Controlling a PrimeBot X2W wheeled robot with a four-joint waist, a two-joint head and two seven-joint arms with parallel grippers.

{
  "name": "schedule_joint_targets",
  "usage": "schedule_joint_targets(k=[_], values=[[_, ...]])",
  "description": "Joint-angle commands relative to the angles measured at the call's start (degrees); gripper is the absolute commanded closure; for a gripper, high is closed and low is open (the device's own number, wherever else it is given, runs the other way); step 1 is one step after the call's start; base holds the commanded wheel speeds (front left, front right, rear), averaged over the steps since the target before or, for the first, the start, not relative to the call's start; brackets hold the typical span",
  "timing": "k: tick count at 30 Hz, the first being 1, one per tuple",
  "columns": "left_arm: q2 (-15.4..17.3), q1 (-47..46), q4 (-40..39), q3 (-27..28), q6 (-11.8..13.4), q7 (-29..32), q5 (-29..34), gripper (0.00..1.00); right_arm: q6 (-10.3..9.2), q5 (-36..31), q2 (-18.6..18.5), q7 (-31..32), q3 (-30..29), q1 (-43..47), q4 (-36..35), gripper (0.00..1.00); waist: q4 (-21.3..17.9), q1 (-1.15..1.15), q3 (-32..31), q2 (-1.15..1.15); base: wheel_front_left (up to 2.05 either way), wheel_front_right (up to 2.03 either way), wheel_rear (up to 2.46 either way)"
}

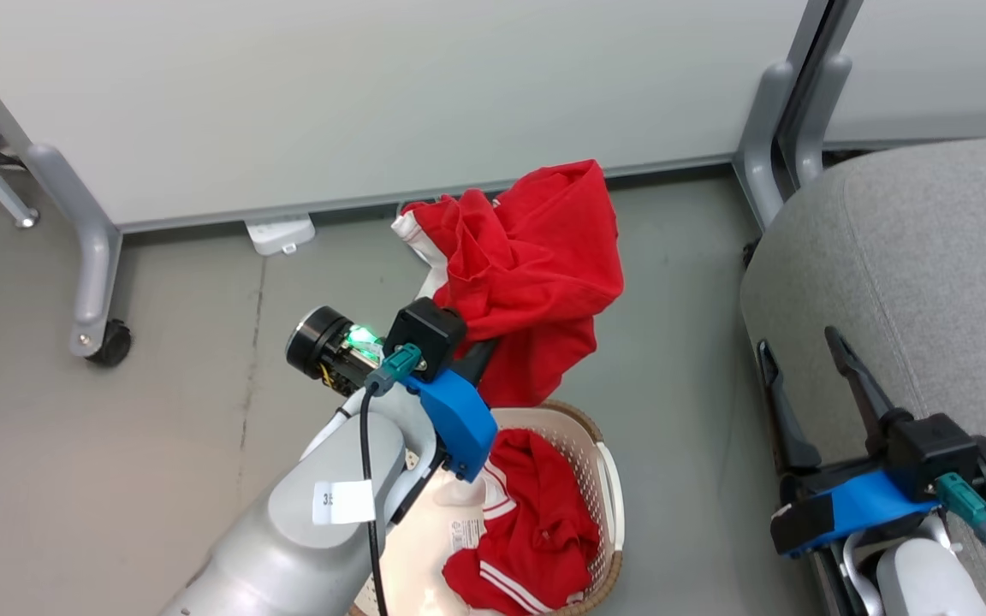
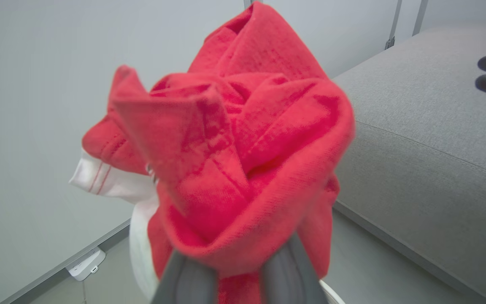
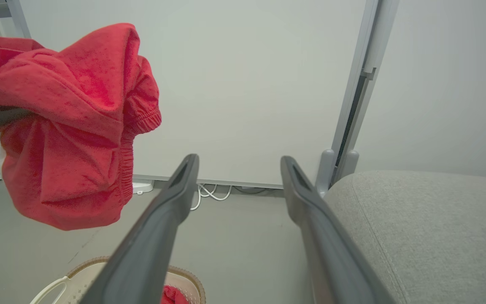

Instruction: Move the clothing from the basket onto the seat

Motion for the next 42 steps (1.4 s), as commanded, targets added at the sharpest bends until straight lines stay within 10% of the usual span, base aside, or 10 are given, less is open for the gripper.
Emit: schedule_joint_targets(k=[1, 42], values=[[-0.17, 0.84, -0.82, 0.53, 0.06, -0.26, 0.23, 1.0, 0.01, -0.24, 0.06, -0.2, 0.23, 1.35, 0.23, 0.0, 0.63, 0.01, -1.92, 0.0, 0.0, 0.0, 0.0], [-1.76, 3.55, -6.63, 1.02, -1.66, -0.27, 2.61, 1.0, 0.01, 3.29, -1.22, -0.2, 16.27, -3.92, 5.67, 0.0, 4.76, 0.01, -6.1, 0.0, 0.0, 0.0, 0.0]])
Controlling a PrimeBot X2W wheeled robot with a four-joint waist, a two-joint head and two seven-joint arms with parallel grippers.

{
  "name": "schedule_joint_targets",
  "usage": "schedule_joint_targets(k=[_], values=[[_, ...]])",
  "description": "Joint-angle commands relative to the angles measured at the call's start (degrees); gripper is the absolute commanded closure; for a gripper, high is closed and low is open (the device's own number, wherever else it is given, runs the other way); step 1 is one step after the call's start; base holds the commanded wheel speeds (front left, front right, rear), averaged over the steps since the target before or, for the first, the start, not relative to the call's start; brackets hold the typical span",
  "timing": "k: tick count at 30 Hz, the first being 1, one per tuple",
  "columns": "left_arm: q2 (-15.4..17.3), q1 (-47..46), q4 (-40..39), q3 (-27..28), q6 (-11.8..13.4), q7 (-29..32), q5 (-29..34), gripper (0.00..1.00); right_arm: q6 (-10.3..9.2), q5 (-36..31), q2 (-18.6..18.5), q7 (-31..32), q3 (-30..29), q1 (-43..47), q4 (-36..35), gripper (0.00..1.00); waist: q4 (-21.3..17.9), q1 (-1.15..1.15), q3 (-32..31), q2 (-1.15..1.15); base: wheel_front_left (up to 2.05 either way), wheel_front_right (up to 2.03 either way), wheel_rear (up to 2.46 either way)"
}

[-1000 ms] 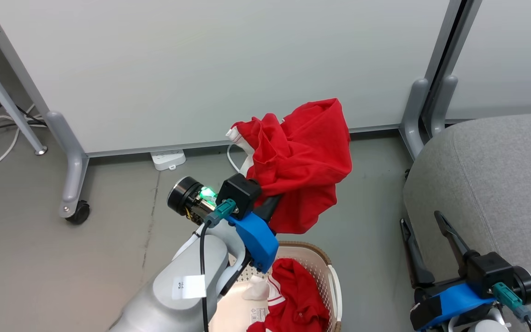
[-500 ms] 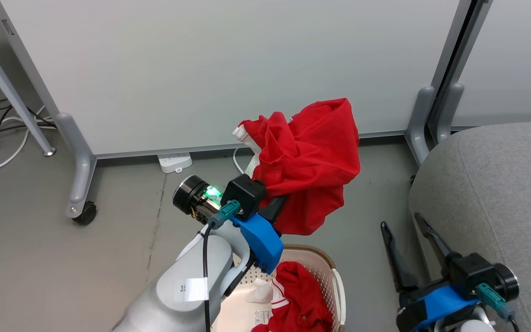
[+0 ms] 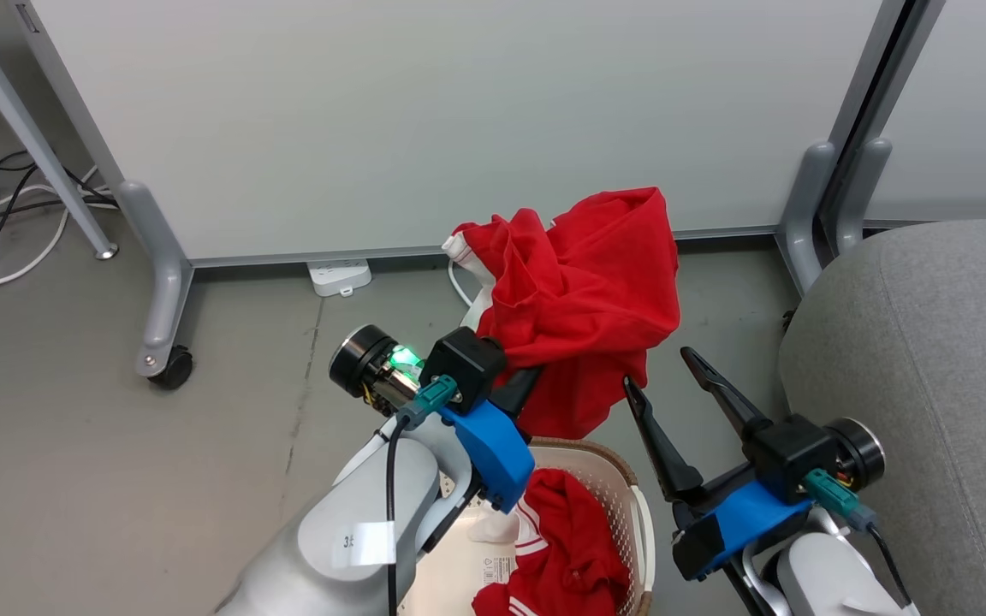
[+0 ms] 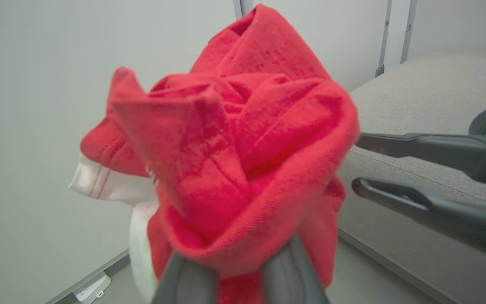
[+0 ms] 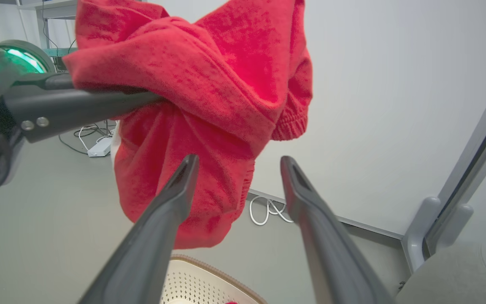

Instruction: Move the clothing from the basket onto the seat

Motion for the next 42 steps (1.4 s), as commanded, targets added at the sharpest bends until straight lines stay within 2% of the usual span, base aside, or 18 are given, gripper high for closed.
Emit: schedule_joint_targets(k=[1, 9, 27, 28, 42], values=[[-0.14, -0.85, -0.37, -0.21, -0.37, -0.27, 0.11, 1.0, 0.01, 0.19, -0.08, -0.21, 0.9, -1.72, 1.17, 0.0, 0.44, 0.0, 0.58, 0.0, 0.0, 0.0, 0.0], [-0.24, -1.99, -1.06, -1.64, -0.36, -0.27, 0.24, 1.0, 0.01, 1.5, -0.62, -0.21, 5.15, -7.73, 8.13, 0.0, 1.58, 0.0, 2.3, 0.0, 0.0, 0.0, 0.0], [-0.28, -4.84, -4.59, -5.99, 0.7, -0.27, -2.6, 1.0, 0.01, 5.17, -0.6, -0.2, 8.39, -16.42, 16.59, 0.0, 2.96, 0.0, 5.51, 0.0, 0.0, 0.0, 0.0], [-0.28, -5.06, -4.63, -6.06, 0.66, -0.27, -2.8, 1.0, 0.01, 5.66, -0.61, -0.21, 8.95, -16.87, 17.12, 1.0, 2.97, 0.0, 5.62, 0.0, 0.0, 0.0, 0.0], [-0.28, -5.88, -4.14, -6.73, 1.18, -0.27, -3.79, 1.0, 0.01, 8.67, -1.7, -0.2, 11.09, -18.08, 17.49, 1.0, 2.81, 0.0, 6.05, 0.0, 0.0, 0.0, 0.0]])
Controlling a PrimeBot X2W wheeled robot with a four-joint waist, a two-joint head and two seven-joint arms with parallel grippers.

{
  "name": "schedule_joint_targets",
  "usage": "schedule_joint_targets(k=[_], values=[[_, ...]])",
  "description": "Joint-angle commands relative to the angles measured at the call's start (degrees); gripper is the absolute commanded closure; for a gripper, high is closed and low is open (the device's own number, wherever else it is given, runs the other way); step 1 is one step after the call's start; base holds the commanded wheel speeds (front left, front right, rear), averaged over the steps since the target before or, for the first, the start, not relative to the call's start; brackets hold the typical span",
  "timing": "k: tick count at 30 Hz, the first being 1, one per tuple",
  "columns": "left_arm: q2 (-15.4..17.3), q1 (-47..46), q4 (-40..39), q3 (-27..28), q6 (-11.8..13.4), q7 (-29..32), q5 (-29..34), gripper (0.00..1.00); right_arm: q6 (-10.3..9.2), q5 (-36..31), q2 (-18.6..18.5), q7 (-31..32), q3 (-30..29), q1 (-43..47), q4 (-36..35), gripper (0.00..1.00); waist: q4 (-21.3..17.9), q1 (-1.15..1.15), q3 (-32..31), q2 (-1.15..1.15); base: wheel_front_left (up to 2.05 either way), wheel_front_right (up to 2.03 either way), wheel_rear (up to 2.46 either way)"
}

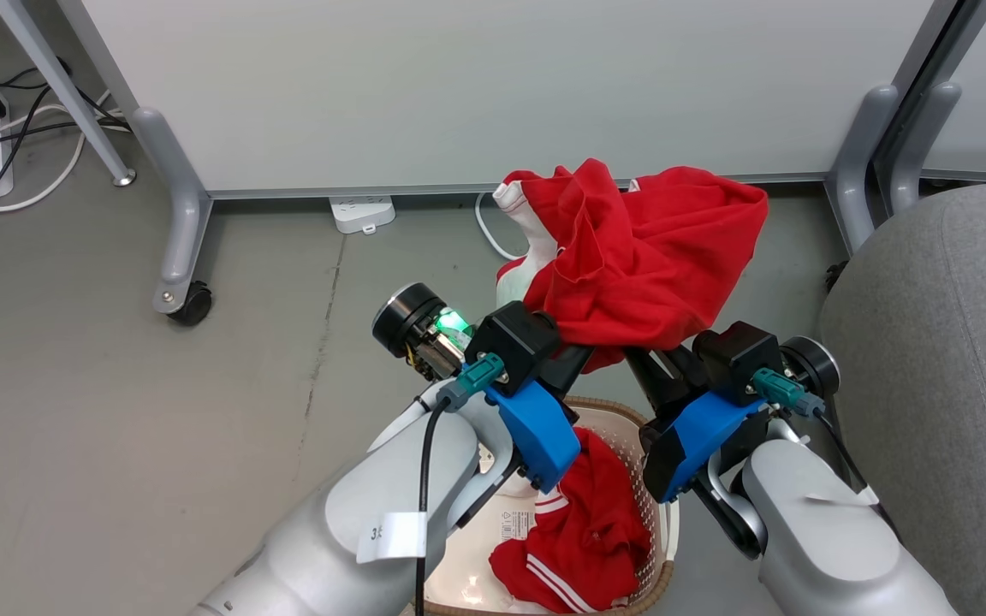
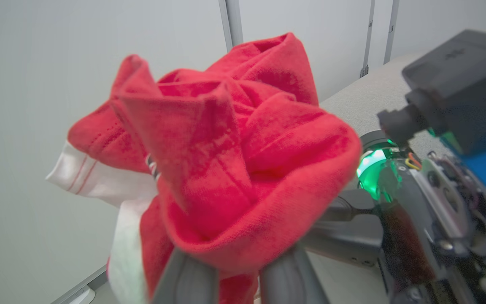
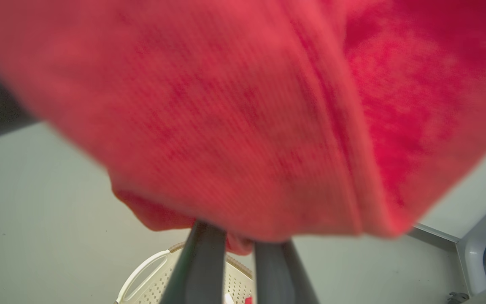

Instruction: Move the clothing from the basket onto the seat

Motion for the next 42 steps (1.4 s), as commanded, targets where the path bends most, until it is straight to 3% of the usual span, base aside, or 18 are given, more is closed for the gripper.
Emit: schedule_joint_targets(k=[1, 16, 17, 18, 33, 42], values=[[-0.05, -0.79, 0.1, 0.02, 0.19, -0.27, -0.35, 1.0, 0.01, 0.34, -0.21, -0.22, 0.05, -0.27, -0.34, 1.0, -0.01, -0.01, -0.02, 0.0, 0.0, 0.0, 0.0], [-0.04, -0.76, 0.53, 0.45, 0.31, -0.27, -0.06, 1.0, 0.01, 0.03, -0.12, -0.21, -0.16, 0.39, -0.83, 1.0, 0.03, -0.01, 0.07, 0.0, 0.0, 0.0, 0.0], [-0.04, -0.82, 0.47, 0.68, 0.56, -0.27, 0.01, 0.72, 0.01, 0.0, -0.09, -0.22, -0.13, 0.38, -0.88, 1.0, 0.02, -0.01, 0.14, 0.0, 0.0, 0.0, 0.0], [-0.04, -0.87, 0.34, 0.81, 0.59, -0.27, 0.22, 0.0, 0.01, -0.03, -0.07, -0.22, -0.09, 0.38, -0.93, 1.0, 0.01, -0.01, 0.19, 0.0, 0.0, 0.0, 0.0], [-0.04, -0.08, 0.5, 2.27, 0.66, -0.28, 1.64, 0.0, 0.01, -0.14, -0.45, -0.22, -0.02, 0.43, -1.2, 1.0, -0.62, -0.01, 0.7, 0.0, 0.0, 0.0, 0.0], [-0.04, -0.3, 0.84, 2.73, 0.59, -0.27, 2.59, 0.0, 0.01, -0.32, -1.14, -0.22, -2.56, 0.31, -2.44, 1.0, -3.37, -0.01, 2.58, 0.0, 0.0, 0.0, 0.0]])
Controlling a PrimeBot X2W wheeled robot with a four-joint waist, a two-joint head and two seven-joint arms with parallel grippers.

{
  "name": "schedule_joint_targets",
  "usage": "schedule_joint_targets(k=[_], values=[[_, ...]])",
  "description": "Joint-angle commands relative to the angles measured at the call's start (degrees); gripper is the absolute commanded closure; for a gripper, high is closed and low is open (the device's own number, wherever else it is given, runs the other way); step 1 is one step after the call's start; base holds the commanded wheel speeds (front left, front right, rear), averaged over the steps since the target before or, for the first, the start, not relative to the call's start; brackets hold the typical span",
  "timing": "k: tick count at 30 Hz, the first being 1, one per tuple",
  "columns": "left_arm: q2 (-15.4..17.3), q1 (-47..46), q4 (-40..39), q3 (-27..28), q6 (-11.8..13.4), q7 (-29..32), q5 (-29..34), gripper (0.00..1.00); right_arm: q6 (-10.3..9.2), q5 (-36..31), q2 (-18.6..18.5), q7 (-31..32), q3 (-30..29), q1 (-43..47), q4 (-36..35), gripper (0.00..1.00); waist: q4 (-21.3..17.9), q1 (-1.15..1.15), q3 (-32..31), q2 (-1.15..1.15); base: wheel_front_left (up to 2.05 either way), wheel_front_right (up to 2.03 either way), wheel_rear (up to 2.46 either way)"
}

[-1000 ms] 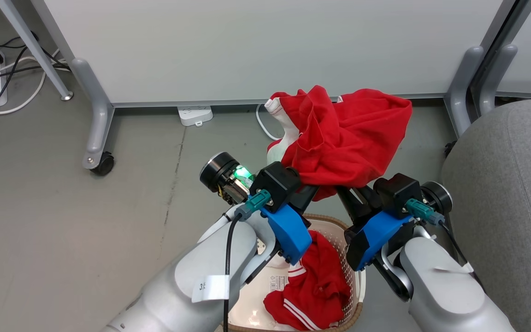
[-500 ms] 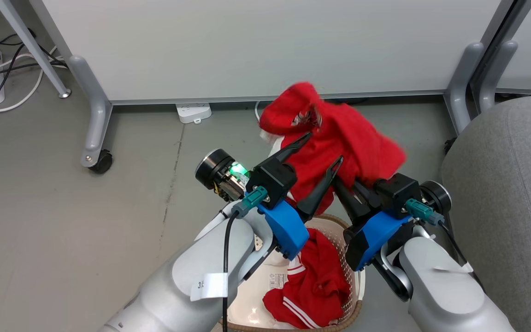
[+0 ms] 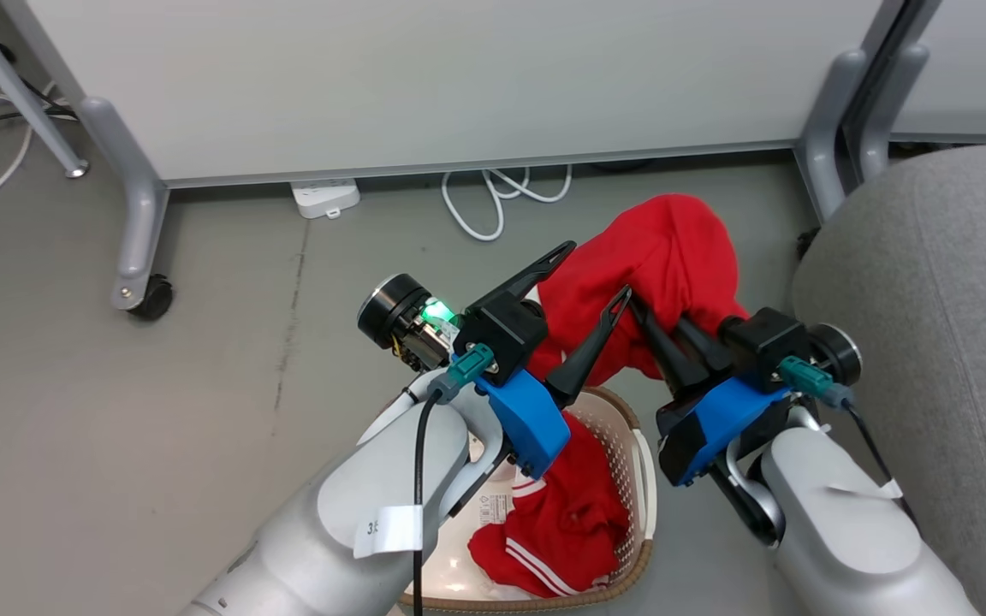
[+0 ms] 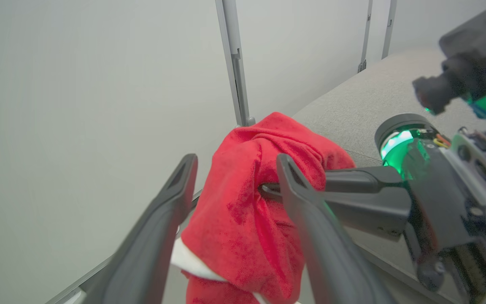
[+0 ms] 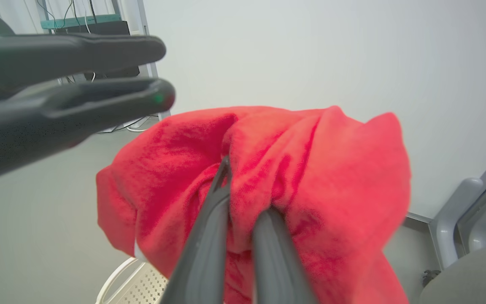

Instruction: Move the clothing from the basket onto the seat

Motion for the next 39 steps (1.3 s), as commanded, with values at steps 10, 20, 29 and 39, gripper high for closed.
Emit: schedule_joint_targets(k=[10, 20, 29, 39], values=[[0.15, -1.22, -1.25, 1.46, 0.14, -0.22, 2.37, 0.0, 0.01, -1.5, -2.11, -0.21, -8.43, 0.61, -5.31, 1.0, -6.92, 0.0, 4.25, 0.0, 0.0, 0.0, 0.0], [0.3, -1.89, -2.71, 0.91, -0.67, -0.22, 4.86, 0.0, 0.01, -3.2, -2.31, -0.21, -18.71, 2.95, -11.66, 1.0, -14.62, 0.0, 7.29, 0.0, 0.0, 0.0, 0.0], [0.14, -1.89, -3.34, -1.59, -1.44, -0.22, 5.89, 0.0, 0.01, -4.09, -1.84, -0.21, -26.09, 6.57, -15.66, 1.0, -19.25, 0.0, 8.34, 0.0, 0.0, 0.0, 0.0], [0.04, -1.07, -4.6, -4.26, -1.97, -0.22, 5.42, 0.0, 0.01, -4.64, -0.44, -0.21, -31.03, 10.65, -18.56, 1.0, -22.25, 0.0, 9.02, 0.0, 0.0, 0.0, 0.0]])
